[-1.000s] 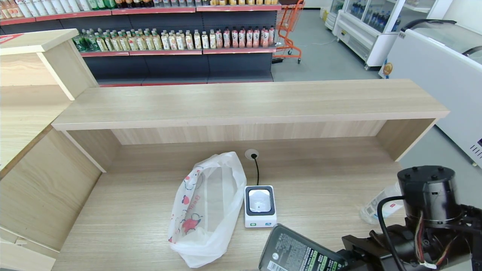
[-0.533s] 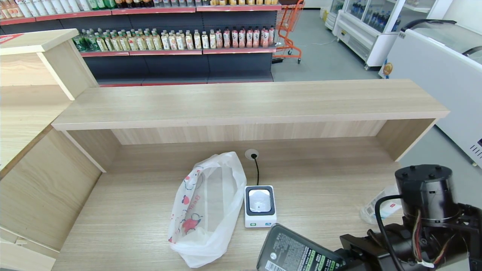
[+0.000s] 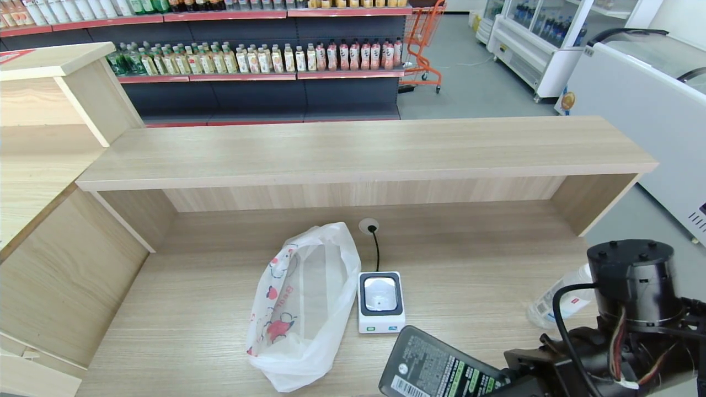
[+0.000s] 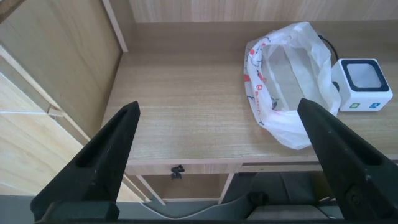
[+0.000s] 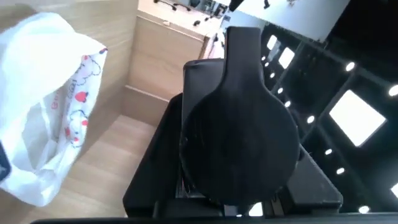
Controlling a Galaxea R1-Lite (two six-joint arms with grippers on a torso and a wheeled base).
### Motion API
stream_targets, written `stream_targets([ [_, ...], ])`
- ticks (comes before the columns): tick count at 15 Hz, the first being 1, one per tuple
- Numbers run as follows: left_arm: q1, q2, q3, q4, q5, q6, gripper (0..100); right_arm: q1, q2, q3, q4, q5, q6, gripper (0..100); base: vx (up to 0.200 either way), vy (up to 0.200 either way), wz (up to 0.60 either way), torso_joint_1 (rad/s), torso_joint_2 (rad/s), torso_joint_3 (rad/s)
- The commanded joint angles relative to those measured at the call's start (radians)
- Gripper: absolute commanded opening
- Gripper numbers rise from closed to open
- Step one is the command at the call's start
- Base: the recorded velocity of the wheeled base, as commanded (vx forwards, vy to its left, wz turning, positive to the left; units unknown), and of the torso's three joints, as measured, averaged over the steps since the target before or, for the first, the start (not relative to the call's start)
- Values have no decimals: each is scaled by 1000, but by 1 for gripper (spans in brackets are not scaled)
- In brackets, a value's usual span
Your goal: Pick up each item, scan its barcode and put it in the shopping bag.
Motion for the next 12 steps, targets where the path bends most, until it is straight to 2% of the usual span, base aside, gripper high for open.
stream_targets([
  [1,0,2,0,0,0,0,100,-59,-30,-11,4,-3,225,0,0,0,0,0,0,0],
  [2,0,2,0,0,0,0,100,-162,-116,-11,-4,-50,551,0,0,0,0,0,0,0],
  [4,0,2,0,0,0,0,100,-371,-274,-14,6,-264,987,0,0,0,0,0,0,0],
  [5,1,2,0,0,0,0,100,-429,-284,-7,21,-265,1283,0,0,0,0,0,0,0],
  [6,1,2,0,0,0,0,100,-440,-280,-24,9,-282,1533,0,0,0,0,0,0,0],
  [8,1,2,0,0,0,0,100,-438,-230,-42,15,-403,1976,0,0,0,0,0,0,0],
  [10,0,2,0,0,0,0,100,-361,-142,-47,21,-415,2410,0,0,0,0,0,0,0],
  [11,0,2,0,0,0,0,100,-318,-89,-54,18,-414,2579,0,0,0,0,0,0,0],
  [12,0,2,0,0,0,0,100,-288,-30,-67,15,-411,2680,0,0,0,0,0,0,0],
])
